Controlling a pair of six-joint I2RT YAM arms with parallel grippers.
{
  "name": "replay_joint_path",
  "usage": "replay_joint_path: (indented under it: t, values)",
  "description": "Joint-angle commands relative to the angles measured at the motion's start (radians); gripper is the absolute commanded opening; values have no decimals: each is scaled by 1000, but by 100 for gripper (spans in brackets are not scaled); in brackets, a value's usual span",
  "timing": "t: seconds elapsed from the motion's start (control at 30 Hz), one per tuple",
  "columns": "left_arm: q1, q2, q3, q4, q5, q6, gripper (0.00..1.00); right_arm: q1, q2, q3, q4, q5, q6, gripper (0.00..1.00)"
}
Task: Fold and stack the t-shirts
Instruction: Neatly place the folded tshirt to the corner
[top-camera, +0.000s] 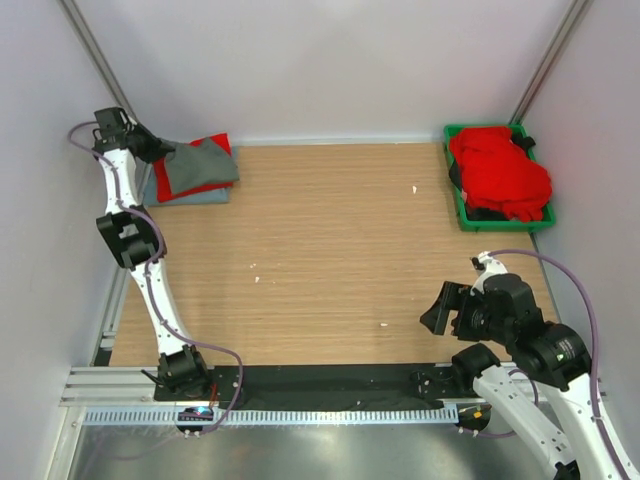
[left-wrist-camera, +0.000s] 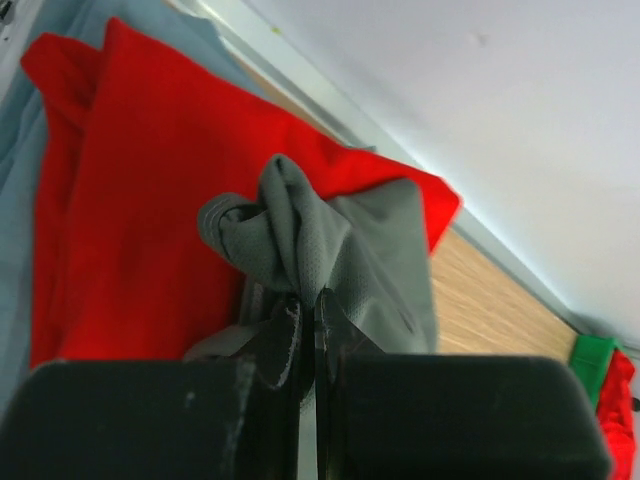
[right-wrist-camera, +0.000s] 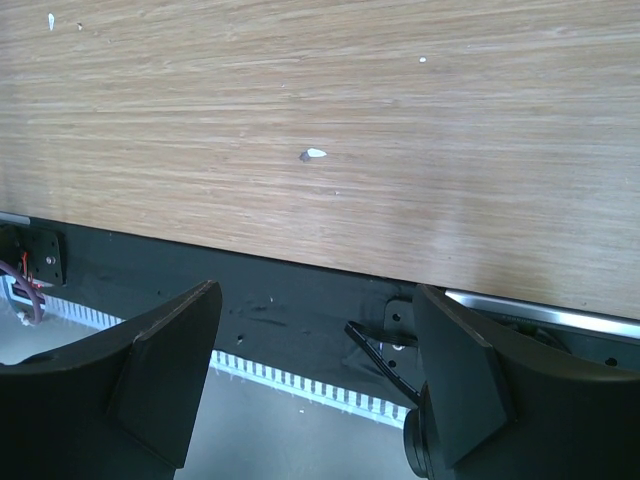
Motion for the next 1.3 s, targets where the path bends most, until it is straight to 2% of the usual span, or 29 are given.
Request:
replay_joint_path:
  t: [0.0,0.1,0.23,0.4,0.47,0.5,0.53,0.57,0.6,0.63,0.67,0.83,0.93,1.03,1.27]
  values:
    - [6,14,55,68,-33,62,1,3,20,2,17,-1,7,83]
    - [14,46,76,79,-59,78,1,3,24,-18,33,-28,16,83]
    - [21,58,91,79,-168,109,3,3,35,-39,62,-45,20,83]
    - [35,40,93,62,-383,137,4,2,50,-56,99,-60,18,83]
    - [35,37,87,57,-416,149,16,3,58,-68,122,-77,18,83]
    - [35,37,81,57,-411,146,27,3,58,-81,129,-80,18,83]
    - [35,35,75,59,-401,143,60,2,59,-87,145,-85,20,83]
    - [31,32,55,56,-388,134,72,3,61,-90,149,-88,20,83]
    - [31,14,39,52,-363,132,80,3,61,-92,157,-93,20,83]
    - [26,2,23,49,-364,134,95,3,60,-92,158,-94,21,83]
    - [11,-14,-6,43,-374,149,99,3,55,-89,160,-96,20,83]
    - [-40,-144,-121,16,-456,155,100,3,20,-47,139,-96,18,83]
    - [-69,-236,-241,-1,-531,143,100,3,-5,-13,113,-94,15,84]
    - [-72,-294,-295,-35,-536,111,100,2,-31,7,86,-94,7,84]
    - [-72,-437,-533,-24,-492,66,97,3,-86,27,45,-102,7,84]
